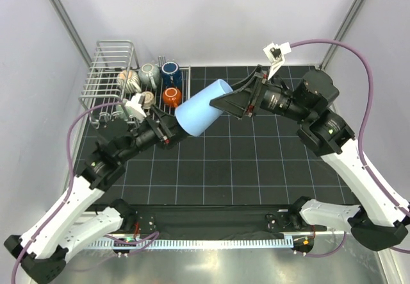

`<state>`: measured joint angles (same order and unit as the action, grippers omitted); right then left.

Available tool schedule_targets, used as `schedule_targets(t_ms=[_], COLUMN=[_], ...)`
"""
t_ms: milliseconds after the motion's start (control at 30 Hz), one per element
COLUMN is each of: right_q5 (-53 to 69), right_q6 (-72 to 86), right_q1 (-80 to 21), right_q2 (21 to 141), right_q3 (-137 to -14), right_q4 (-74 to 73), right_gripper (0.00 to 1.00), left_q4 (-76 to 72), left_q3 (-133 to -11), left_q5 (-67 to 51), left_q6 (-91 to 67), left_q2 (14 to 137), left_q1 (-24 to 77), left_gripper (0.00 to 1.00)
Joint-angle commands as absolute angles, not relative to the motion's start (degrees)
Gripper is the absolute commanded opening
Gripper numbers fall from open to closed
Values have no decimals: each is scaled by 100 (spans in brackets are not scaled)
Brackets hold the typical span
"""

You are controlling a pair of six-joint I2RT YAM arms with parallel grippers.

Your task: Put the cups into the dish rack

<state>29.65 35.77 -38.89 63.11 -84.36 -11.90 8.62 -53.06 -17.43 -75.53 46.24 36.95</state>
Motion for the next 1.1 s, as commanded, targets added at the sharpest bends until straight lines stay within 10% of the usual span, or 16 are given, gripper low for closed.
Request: schedule_targets(t_ms=[0, 667, 1067], right_q5=[2856, 959, -544], right_q6=[3375, 1380, 405], right_q1=[-3920, -4429, -5089], right_q2=[6442, 9508, 12040], right_q3=[-8903, -10993, -13139], right_q4=[-1072, -2276, -2479], right_gripper=[4, 4, 4], left_q4=[2196, 7689, 7674], left_q3=[-5256, -8830, -8763], left_q5=[-644, 3433, 3165], left_q6=[-7225, -5889, -5134], left_q2=[4070, 4560, 4790], left_q1=[3683, 3665, 3674], left_gripper=[75, 74, 86])
